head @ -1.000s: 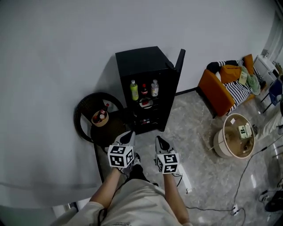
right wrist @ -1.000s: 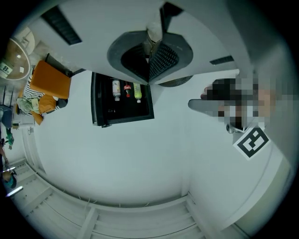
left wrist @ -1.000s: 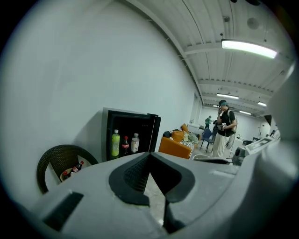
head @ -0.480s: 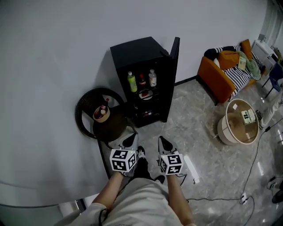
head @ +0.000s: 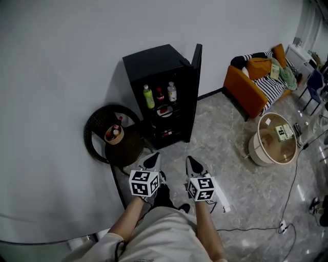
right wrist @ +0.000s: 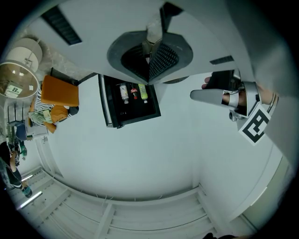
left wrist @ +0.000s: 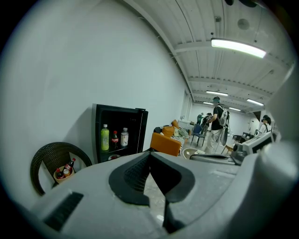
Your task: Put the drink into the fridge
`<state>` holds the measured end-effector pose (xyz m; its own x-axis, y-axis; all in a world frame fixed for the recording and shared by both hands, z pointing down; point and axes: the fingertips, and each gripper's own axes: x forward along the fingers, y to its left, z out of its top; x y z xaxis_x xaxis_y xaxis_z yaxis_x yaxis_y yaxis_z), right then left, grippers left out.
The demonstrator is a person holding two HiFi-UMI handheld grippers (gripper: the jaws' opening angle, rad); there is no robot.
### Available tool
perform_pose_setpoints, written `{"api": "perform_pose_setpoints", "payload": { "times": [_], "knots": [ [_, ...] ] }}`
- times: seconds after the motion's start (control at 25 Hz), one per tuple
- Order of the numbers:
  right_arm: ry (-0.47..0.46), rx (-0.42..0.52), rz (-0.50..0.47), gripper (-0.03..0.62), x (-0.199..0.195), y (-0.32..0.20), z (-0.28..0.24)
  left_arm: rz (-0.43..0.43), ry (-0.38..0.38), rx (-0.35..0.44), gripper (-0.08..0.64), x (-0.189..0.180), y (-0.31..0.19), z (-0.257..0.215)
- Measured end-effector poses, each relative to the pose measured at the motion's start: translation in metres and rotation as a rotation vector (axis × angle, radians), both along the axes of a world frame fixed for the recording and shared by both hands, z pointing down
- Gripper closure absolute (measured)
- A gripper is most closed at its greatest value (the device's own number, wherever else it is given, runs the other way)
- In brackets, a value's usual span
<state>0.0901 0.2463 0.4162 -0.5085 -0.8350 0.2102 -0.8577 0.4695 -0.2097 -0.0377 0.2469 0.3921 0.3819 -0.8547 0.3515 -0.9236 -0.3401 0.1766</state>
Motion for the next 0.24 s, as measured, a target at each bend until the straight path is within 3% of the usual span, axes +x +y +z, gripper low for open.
{"api": "perform_pose_setpoints", "payload": {
  "times": [0.24],
  "knots": [
    [0.022, -0.013, -0.019, 0.586, -0.0087, -0.0022, 0.0061, 0.026, -0.058, 0.023, 0.551, 0.0018, -0.0011, 0.0006]
  ]
}}
